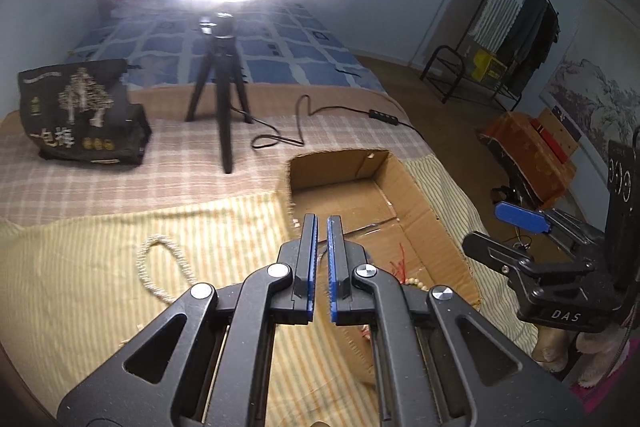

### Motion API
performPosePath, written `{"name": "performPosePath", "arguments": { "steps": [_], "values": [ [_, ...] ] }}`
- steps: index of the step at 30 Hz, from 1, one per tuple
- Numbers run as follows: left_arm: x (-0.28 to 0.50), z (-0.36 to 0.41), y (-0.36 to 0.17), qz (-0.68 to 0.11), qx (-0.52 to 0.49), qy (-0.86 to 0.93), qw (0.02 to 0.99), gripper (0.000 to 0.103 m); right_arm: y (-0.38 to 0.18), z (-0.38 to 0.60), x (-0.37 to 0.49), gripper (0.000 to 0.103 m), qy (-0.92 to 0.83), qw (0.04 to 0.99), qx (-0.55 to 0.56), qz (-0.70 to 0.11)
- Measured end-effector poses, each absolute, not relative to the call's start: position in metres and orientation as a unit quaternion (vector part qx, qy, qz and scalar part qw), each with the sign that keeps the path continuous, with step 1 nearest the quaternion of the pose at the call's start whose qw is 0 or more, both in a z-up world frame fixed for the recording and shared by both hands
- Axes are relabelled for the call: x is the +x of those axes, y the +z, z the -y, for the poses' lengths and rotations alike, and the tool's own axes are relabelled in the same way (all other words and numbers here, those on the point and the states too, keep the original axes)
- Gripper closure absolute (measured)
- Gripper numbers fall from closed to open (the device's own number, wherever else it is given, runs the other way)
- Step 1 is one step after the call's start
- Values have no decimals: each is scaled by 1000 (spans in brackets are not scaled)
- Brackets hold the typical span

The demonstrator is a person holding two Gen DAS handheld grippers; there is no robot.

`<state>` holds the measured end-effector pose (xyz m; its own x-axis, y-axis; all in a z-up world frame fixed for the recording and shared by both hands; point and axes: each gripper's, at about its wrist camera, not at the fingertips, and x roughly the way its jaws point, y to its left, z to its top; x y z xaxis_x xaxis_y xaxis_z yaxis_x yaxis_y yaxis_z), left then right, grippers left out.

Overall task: Organize jewelry
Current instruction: 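Withdraw both tools from the box toward the pearl strands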

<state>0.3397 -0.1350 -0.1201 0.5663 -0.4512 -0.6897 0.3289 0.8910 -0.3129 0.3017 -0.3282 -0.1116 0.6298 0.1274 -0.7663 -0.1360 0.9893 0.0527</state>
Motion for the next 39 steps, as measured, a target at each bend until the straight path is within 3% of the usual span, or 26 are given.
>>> {"name": "performPosePath", "arguments": {
  "steps": [3,20,32,33,35,37,39],
  "values": [
    [332,111,-115,-403,-63,-206,890,101,-106,313,293,14,81,905,-12,-418],
    [303,-22,-156,-451,-71,-129,880,101,-117,232,267,14,168,887,-37,-429],
    [290,-29,-200,-509,-108,-162,838,101,-164,171,236,33,236,844,-72,-476],
    [288,-25,-204,-514,-106,-168,835,99,-169,167,233,35,241,839,-72,-482],
    [285,-21,-210,-521,-103,-176,829,87,-179,162,231,41,251,830,-71,-493],
    [280,-16,-215,-522,-101,-185,826,68,-192,152,228,45,261,820,-74,-504],
    [277,-13,-218,-524,-101,-193,823,68,-199,147,227,48,268,815,-75,-509]
  ]
}}
